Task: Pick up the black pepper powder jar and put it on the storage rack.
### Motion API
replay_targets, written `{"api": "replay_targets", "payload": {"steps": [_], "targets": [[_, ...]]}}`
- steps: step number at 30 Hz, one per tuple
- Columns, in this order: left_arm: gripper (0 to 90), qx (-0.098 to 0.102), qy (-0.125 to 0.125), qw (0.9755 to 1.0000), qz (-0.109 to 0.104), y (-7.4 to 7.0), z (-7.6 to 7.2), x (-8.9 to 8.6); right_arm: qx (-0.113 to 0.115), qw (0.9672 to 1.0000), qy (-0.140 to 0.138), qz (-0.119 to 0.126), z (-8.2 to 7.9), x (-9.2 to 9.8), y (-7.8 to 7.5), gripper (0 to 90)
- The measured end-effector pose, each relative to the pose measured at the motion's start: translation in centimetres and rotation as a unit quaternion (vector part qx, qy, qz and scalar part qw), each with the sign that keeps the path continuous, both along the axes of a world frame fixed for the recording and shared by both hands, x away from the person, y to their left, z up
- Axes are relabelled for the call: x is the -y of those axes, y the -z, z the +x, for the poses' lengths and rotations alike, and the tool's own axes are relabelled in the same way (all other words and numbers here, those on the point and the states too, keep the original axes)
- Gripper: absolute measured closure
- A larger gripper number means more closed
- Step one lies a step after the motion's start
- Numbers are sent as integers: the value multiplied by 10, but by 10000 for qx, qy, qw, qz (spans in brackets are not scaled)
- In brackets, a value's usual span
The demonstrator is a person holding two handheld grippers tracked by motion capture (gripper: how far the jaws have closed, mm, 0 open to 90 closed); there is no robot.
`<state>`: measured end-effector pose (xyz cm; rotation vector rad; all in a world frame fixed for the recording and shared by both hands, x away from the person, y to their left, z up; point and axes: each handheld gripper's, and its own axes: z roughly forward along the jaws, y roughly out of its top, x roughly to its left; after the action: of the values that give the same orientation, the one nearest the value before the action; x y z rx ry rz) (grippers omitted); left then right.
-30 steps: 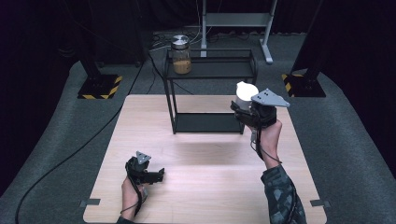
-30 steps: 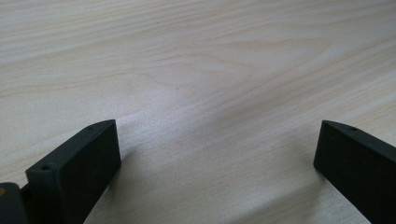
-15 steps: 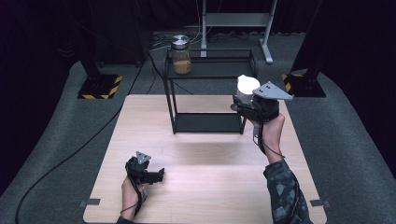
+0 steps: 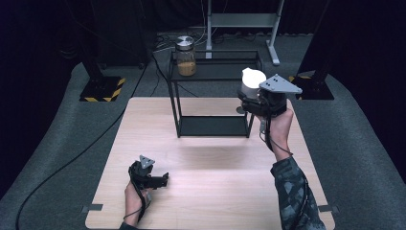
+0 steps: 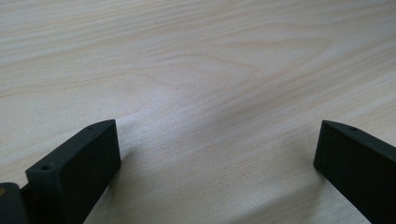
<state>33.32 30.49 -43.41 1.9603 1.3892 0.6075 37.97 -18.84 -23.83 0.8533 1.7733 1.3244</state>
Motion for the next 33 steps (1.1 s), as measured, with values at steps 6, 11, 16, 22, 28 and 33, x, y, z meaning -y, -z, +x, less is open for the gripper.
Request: {"api": "replay_targets", "payload": {"steps": [6,11,16,22,28,33], "targets": [[1,-1,1,10000,1,0,0,0,-81,9999,-82,53,8,3,-8,301],[1,-2,3,10000,1,0,0,0,-122,9998,-115,112,14,4,-16,301],[1,0,19,10000,3,0,0,0,-128,9997,-103,156,18,4,-23,301],[1,1,21,10000,0,0,0,0,-140,9998,-87,149,24,2,-34,301],[1,0,24,10000,1,0,0,0,-188,9997,-73,161,35,-1,-45,301],[1,1,32,10000,1,0,0,0,-305,9991,-78,280,48,0,-52,301]]}}
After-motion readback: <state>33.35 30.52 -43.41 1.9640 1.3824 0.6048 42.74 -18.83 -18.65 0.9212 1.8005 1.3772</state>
